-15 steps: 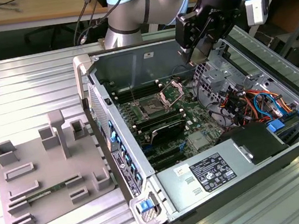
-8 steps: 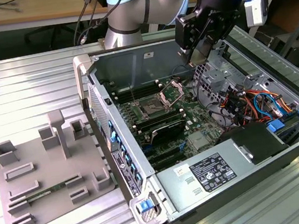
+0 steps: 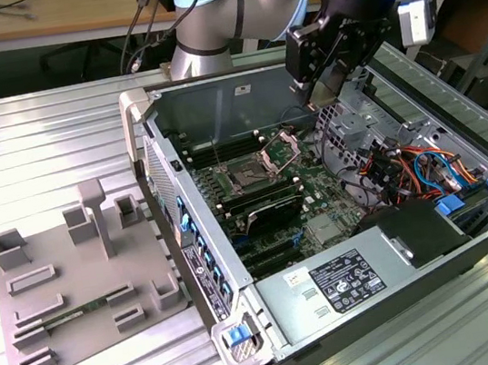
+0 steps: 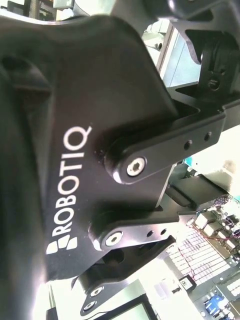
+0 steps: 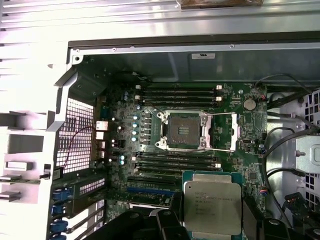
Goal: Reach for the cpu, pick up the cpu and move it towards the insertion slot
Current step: 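Pick up the cpu and move it towards the insertion slot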
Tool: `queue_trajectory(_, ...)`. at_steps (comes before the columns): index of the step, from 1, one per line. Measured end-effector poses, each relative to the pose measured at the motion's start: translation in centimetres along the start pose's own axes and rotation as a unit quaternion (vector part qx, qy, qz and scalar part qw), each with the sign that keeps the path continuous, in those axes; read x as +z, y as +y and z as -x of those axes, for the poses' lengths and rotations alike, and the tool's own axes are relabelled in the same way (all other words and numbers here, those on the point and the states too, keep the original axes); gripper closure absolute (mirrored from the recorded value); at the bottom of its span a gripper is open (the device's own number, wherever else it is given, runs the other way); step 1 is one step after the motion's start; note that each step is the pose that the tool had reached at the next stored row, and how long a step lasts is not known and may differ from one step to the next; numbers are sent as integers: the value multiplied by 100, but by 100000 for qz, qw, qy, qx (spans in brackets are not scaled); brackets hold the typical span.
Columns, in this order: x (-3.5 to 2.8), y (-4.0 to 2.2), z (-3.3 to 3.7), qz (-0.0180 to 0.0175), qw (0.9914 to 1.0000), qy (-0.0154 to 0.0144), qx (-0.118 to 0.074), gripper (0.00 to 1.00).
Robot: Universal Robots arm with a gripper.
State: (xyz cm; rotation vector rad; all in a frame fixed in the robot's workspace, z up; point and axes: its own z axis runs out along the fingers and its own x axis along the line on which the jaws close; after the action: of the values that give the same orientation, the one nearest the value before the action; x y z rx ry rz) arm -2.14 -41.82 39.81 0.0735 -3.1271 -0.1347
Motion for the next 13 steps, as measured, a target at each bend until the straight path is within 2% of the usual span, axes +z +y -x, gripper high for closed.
queue_trajectory(13, 27, -3, 0, 1, 100000, 0, 1, 45)
